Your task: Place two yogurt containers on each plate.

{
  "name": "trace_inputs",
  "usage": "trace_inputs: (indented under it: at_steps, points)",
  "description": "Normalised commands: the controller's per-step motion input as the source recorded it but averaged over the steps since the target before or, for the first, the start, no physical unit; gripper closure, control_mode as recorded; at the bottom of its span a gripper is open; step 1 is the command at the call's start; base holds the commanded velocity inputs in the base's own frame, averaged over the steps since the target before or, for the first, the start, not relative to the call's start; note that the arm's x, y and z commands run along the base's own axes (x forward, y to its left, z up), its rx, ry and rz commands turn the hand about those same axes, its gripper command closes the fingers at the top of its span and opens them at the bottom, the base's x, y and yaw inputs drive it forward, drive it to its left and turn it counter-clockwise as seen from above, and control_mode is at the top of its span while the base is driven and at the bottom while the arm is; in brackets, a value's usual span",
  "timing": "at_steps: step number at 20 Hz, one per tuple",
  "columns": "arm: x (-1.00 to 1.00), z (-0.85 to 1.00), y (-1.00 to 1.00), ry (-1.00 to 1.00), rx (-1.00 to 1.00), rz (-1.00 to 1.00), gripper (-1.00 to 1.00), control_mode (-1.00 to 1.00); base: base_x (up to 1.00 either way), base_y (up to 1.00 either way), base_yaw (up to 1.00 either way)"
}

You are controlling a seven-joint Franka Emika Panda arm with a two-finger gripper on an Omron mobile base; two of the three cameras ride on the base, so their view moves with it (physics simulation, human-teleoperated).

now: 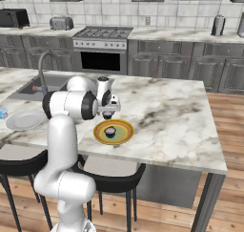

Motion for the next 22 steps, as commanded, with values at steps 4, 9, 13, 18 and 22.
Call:
trace_inputs:
  at_steps: [4, 9, 13, 18, 22]
  points:
    - [0.0, -0.17, 0.0, 0.0, 0.0, 0.0, -1.0, -1.0, 0.0, 0.0, 0.0]
    - [0.0, -0.12, 0.0, 0.0, 0.0, 0.0, -1.0, -1.0, 0.0, 0.0, 0.0]
    - [0.0, -0.06, -0.03, 0.0, 0.0, 0.0, -1.0, -1.0, 0.0, 0.0, 0.0]
    - [0.0, 0.0, 0.0, 0.0, 0.0, 0.0, -1.0, -1.0, 0.0, 0.0, 0.0]
    - [0.0, 0.0, 0.0, 0.0, 0.0, 0.0, -1.0, -1.0, 0.0, 0.0, 0.0]
